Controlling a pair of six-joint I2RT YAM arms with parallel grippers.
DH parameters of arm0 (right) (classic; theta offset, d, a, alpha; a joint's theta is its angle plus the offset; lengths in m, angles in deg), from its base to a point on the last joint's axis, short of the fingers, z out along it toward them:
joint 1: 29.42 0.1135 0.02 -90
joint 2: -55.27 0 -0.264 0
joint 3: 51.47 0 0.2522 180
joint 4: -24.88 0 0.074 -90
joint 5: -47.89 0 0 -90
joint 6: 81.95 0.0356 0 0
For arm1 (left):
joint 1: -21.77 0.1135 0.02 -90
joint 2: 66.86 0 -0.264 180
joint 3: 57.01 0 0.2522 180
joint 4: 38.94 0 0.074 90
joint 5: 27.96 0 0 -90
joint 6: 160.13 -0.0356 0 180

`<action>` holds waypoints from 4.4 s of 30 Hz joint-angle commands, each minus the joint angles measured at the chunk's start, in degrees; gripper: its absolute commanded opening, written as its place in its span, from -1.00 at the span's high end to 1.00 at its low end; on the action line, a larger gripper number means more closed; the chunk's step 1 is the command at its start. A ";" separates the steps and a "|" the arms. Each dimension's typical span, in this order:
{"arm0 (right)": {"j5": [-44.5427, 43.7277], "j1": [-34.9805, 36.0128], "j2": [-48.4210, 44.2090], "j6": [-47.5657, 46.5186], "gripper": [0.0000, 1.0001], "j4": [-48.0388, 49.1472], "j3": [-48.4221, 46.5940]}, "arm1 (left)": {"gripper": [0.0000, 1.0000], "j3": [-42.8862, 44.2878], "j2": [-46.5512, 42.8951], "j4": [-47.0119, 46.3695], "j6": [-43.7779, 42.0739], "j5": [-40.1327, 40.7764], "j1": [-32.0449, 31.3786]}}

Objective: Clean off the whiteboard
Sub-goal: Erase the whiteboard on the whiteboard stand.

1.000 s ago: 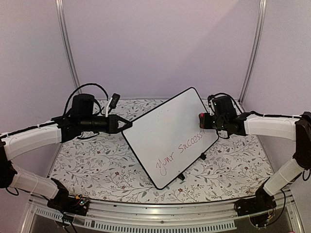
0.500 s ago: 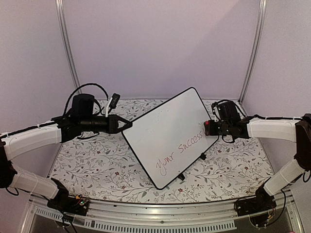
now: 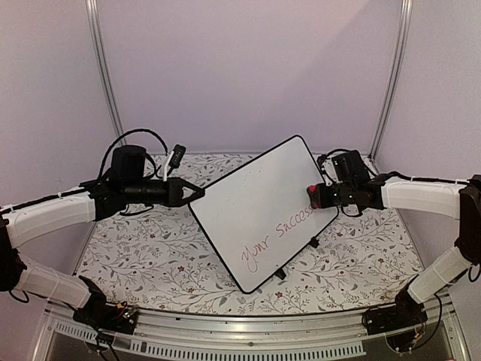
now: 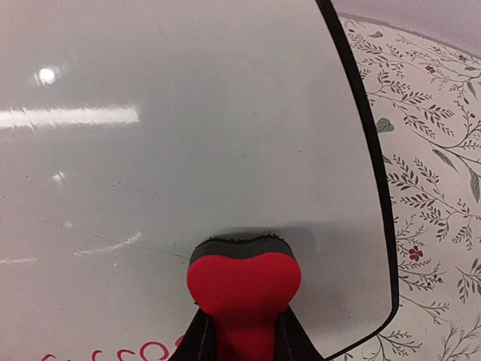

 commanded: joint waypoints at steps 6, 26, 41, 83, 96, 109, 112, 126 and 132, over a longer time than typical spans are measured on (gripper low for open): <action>0.02 1.67 3.62 -0.98 0.57 -2.26 -4.39 | 1.00 -0.22 1.28 1.62 -4.31 -1.09 -1.08; 9.37 -1.03 5.71 -2.46 0.58 -2.53 0.77 | 1.00 -0.22 1.00 1.71 -4.37 -1.15 -1.02; 11.26 -0.62 4.14 -5.77 0.63 -7.41 2.77 | 1.00 -0.17 0.37 1.71 -4.37 -1.11 -0.93; -2.18 26.69 3.94 -6.40 0.59 -20.21 -18.46 | 1.00 -2.51 -3.01 -2.54 -0.02 12.89 -0.69; -2.09 34.28 11.12 -6.45 0.59 -22.43 -22.01 | 1.00 0.74 -0.05 -3.33 -0.98 23.54 -5.55; -7.41 39.92 12.73 -2.37 0.59 -22.97 -20.47 | 1.00 -4.51 -3.58 -9.78 -0.87 19.75 -5.15; -9.36 40.16 13.97 -1.70 0.60 -23.27 -21.01 | 1.00 -4.38 -3.12 -9.81 -0.69 18.96 -5.17; -13.53 40.17 16.57 -0.14 0.59 -24.14 -21.60 | 1.00 -3.87 -2.69 -9.66 -0.38 17.37 -5.18; -12.90 40.22 17.04 -0.04 0.58 -24.14 -20.81 | 1.00 -3.94 -2.44 -9.89 0.00 16.59 -5.22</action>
